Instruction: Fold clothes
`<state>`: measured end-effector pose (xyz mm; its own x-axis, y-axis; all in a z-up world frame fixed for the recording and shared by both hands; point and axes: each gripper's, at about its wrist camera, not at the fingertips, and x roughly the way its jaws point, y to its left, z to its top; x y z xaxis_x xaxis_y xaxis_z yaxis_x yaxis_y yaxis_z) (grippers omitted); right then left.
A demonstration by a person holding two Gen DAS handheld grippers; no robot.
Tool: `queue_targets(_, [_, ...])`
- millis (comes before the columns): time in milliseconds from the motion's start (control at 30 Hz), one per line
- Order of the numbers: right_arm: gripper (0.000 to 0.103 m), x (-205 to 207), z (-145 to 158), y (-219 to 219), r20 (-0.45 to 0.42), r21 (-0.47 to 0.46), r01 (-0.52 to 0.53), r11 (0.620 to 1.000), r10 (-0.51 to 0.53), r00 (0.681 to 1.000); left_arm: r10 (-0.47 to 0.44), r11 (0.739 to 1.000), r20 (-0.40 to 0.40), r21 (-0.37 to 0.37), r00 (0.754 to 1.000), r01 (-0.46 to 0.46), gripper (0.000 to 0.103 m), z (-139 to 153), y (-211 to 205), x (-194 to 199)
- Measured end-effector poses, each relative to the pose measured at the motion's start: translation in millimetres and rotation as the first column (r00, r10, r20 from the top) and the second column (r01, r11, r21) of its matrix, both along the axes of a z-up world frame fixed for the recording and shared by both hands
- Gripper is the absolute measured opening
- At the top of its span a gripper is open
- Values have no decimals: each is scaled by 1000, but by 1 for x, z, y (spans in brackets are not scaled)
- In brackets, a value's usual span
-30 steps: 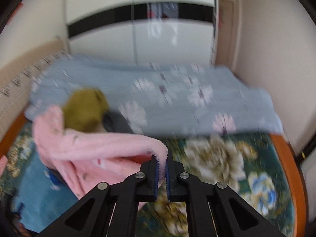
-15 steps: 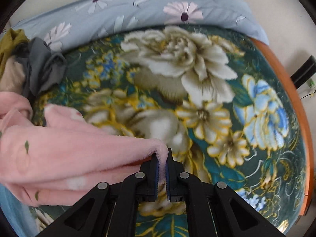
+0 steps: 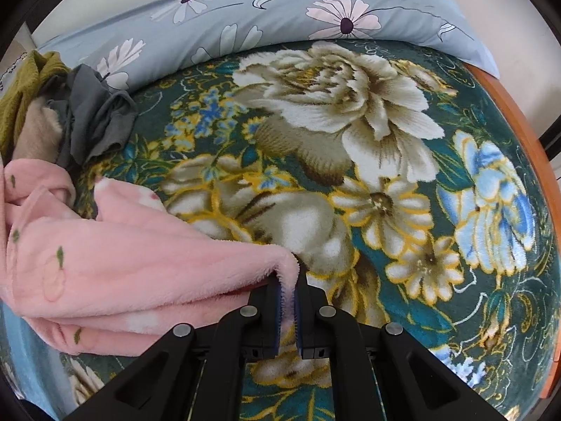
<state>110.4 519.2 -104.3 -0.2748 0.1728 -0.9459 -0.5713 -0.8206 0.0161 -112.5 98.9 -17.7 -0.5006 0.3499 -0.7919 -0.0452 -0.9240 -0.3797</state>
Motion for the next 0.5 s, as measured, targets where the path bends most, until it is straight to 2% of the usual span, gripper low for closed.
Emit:
queue_targets(33, [6,0,0,0,1,-3,-1,1000,1,1000,-4,1000,16,-10,1000,4,99,-3,4,-4])
queue_targets(133, [6,-2,-2,0,5,-8,-4,1000,4,1000,-5,1000,76,-29,997,7,71,-15,13,-16])
queue_targets(200, [6,-3,-3,0,10,-11,-2,1000,2,1000,11,1000,144,-13,990,-9,34,-27,11,-23])
queue_targets(267, [6,-4,-4,0,14,-15,1,1000,-1,1000,29,999,165,21,986,-33,14,-31,4,-22])
queue_targets(300, [6,-4,-4,-1,17,-15,1,1000,0,1000,29,999,162,28,986,-35,10,-30,1,-19])
queue_targets(500, [6,-8,-5,-6,20,-21,-7,1000,8,1000,9,997,113,79,994,-18,7,-1,-32,-3])
